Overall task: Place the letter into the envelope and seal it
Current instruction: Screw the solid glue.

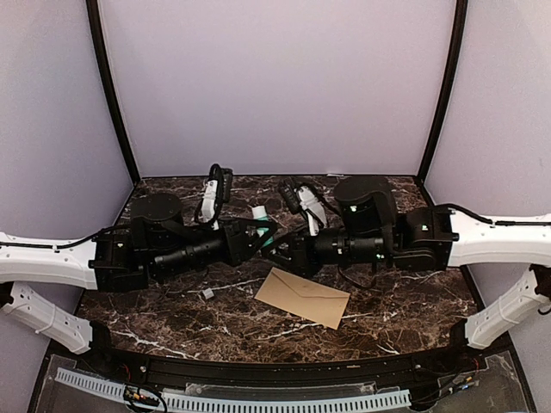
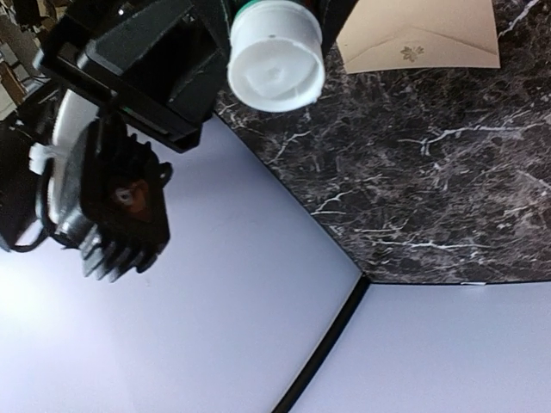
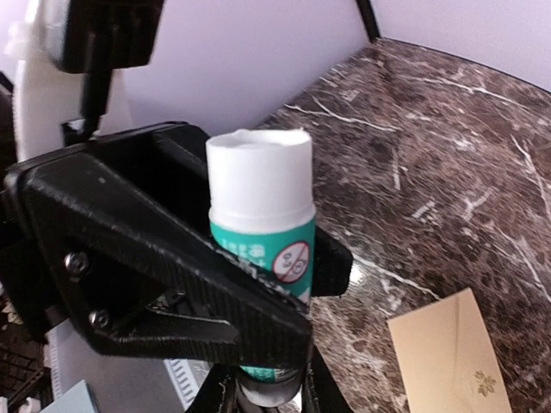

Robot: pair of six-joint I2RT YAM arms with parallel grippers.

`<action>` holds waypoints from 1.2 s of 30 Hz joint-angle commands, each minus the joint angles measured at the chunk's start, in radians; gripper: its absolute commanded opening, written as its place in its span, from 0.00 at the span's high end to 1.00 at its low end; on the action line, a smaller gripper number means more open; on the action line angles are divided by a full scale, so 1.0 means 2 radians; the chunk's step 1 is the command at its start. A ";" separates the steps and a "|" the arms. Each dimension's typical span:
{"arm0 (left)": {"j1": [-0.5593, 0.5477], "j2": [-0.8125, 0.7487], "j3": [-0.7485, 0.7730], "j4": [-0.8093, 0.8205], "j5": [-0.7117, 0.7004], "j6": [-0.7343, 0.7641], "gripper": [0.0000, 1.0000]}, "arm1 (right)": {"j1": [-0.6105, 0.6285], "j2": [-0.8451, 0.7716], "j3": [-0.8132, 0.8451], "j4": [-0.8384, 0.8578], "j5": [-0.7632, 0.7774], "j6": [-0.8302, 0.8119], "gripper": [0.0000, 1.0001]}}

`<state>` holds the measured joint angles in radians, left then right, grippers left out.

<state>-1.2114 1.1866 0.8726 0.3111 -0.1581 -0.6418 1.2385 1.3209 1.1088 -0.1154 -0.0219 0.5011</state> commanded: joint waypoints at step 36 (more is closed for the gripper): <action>-0.004 -0.065 -0.070 0.110 0.069 -0.034 1.00 | 0.009 -0.097 -0.102 0.161 -0.105 0.017 0.32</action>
<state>-1.2171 1.0832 0.7536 0.3977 -0.1402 -0.7879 1.2881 1.1633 0.9779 -0.0311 -0.0093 0.5159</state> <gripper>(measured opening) 0.220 0.659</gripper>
